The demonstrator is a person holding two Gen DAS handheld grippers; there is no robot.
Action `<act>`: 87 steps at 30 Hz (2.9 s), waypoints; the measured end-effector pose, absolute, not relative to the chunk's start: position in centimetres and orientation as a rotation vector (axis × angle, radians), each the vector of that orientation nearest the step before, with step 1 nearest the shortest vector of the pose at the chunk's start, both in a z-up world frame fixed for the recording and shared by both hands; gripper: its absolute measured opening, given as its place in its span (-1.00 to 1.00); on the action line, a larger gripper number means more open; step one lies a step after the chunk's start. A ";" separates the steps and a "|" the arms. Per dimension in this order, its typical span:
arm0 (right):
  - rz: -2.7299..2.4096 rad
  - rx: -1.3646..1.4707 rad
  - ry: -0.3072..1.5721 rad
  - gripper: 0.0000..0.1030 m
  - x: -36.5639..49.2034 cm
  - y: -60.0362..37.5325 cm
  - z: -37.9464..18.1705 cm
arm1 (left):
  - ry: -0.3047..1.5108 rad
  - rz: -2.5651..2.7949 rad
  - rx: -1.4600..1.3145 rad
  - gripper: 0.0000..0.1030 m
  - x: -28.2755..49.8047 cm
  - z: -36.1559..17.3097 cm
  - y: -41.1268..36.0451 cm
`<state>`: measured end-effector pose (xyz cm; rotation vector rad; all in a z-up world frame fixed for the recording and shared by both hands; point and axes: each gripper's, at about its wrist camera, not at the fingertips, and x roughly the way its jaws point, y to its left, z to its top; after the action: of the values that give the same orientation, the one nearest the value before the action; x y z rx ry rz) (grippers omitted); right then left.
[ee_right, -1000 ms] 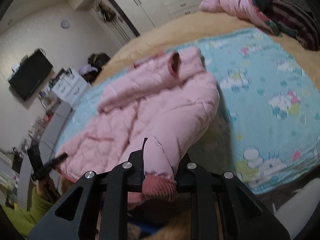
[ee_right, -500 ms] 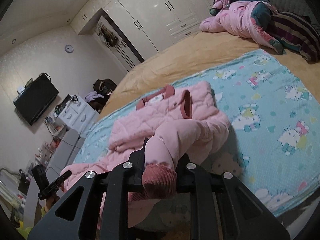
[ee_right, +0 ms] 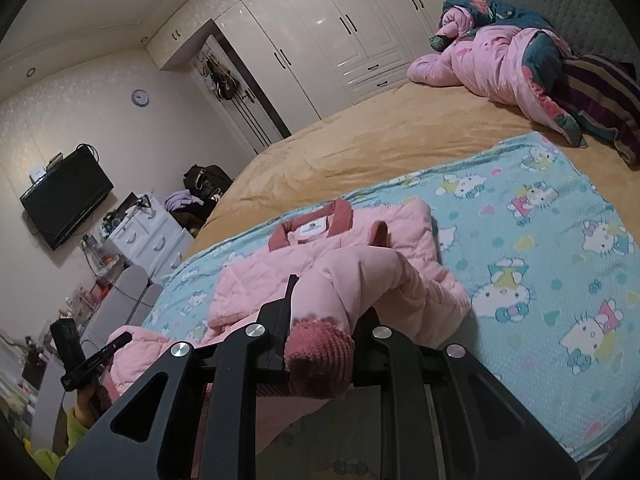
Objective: Fold large clothes
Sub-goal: 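Lift the hem with both tools and fold it toward the collar, then lower the hem onto the collar and open both tools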
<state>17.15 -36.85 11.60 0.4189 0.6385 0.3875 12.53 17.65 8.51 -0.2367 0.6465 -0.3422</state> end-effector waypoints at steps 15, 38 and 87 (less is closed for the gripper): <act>0.361 0.447 0.594 -0.67 21.2 -36.1 12.1 | 0.653 -0.312 -0.238 -0.80 15.5 9.1 18.1; 0.255 0.571 0.556 -0.66 29.4 -37.2 9.8 | 0.668 -0.194 -0.374 -0.78 23.4 6.3 22.8; 0.139 0.685 0.847 0.90 42.7 -36.1 4.4 | 0.806 -0.210 -0.488 -0.44 35.7 0.2 24.0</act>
<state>42.71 -36.12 4.36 0.6848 0.8472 0.1388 35.69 23.96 0.23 -0.4880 0.8055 -0.2097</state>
